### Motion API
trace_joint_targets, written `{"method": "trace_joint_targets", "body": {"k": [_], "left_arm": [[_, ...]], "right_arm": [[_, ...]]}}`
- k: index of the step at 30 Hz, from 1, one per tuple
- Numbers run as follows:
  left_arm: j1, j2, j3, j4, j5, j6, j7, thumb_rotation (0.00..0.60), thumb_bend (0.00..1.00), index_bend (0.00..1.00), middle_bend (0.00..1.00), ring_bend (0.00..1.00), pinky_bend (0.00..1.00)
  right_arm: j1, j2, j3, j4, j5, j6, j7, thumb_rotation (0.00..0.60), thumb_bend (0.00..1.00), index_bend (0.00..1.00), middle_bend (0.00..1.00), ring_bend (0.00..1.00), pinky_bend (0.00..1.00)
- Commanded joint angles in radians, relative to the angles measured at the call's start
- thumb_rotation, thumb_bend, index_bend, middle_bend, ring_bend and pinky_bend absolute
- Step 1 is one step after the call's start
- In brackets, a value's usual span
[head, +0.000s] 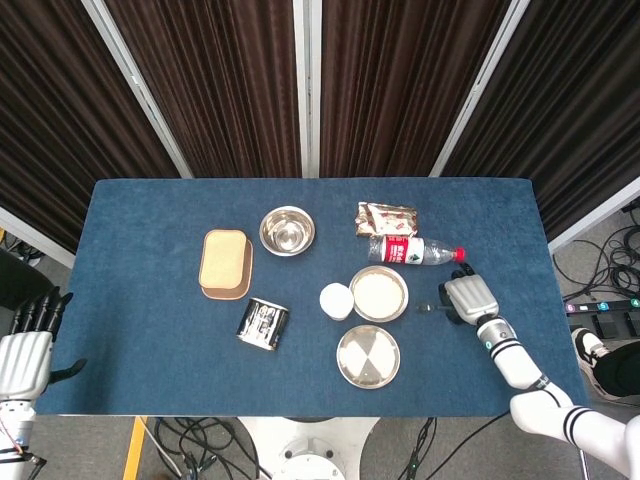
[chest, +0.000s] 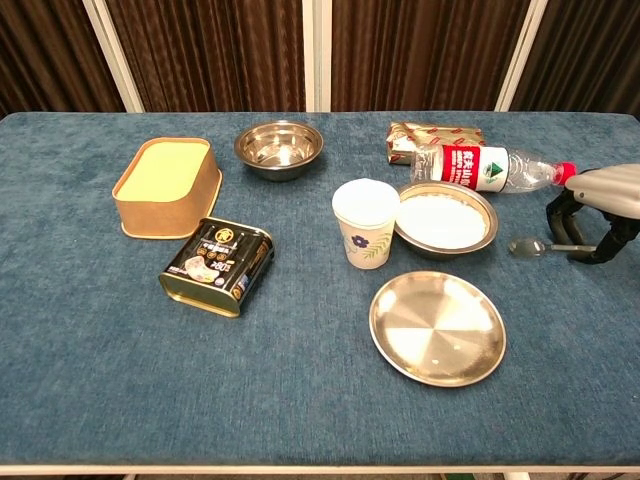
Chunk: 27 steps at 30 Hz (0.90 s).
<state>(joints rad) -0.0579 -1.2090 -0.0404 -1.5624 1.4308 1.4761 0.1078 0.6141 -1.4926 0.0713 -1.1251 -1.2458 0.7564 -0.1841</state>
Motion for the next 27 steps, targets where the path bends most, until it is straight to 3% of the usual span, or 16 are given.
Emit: {"method": "trace_joint_targets", "body": {"k": [1, 13, 18, 27], "left_arm": [[0.000, 0.002, 0.000, -0.002, 0.002, 0.001, -0.001, 0.600, 0.03, 0.11, 0.04, 0.03, 0.06], [0.001, 0.005, -0.004, -0.003, 0.008, 0.010, -0.009, 0.600, 0.03, 0.11, 0.04, 0.03, 0.06], [0.007, 0.008, -0.001, 0.000, 0.010, 0.016, -0.013, 0.600, 0.03, 0.11, 0.04, 0.03, 0.06], [0.014, 0.008, 0.001, 0.007, 0.010, 0.022, -0.027, 0.600, 0.03, 0.11, 0.04, 0.03, 0.06]], "right_arm": [[0.008, 0.055, -0.006, -0.053, 0.000, -0.005, -0.038, 0.600, 0.32, 0.59, 0.57, 0.21, 0.09], [0.145, 0.292, 0.036, -0.339, 0.125, -0.116, -0.255, 0.600, 0.33, 0.60, 0.57, 0.22, 0.09], [0.262, 0.281, 0.023, -0.362, 0.231, -0.178, -0.412, 0.600, 0.33, 0.60, 0.57, 0.22, 0.09], [0.484, 0.168, -0.095, -0.351, 0.522, -0.153, -0.708, 0.600, 0.33, 0.60, 0.57, 0.22, 0.09]]}}
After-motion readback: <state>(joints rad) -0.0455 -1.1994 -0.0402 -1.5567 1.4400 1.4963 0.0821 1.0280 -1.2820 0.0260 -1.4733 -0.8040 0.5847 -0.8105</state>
